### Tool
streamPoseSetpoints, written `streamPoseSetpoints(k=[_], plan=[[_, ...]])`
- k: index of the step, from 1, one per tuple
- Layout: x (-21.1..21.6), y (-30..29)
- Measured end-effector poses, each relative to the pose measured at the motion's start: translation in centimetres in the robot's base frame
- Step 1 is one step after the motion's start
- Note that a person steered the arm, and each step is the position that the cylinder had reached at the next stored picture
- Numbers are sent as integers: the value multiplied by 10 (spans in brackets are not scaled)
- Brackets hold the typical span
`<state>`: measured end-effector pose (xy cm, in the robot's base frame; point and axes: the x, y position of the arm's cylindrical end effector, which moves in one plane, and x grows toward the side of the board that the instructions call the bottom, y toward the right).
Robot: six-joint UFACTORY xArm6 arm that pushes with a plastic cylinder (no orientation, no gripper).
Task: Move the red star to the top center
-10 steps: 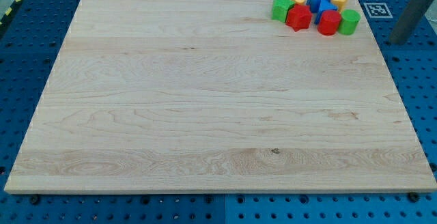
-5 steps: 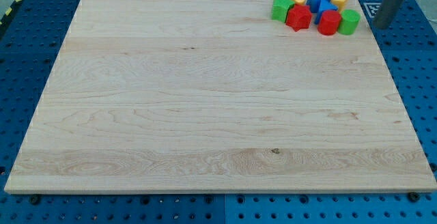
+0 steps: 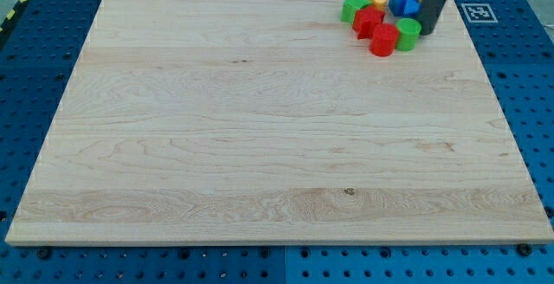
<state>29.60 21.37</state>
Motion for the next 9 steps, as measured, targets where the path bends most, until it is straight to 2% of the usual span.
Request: streamPoseSetpoints(k=[7,8,9], plan=[[-3,-135],[-8,-148],[-7,-135]])
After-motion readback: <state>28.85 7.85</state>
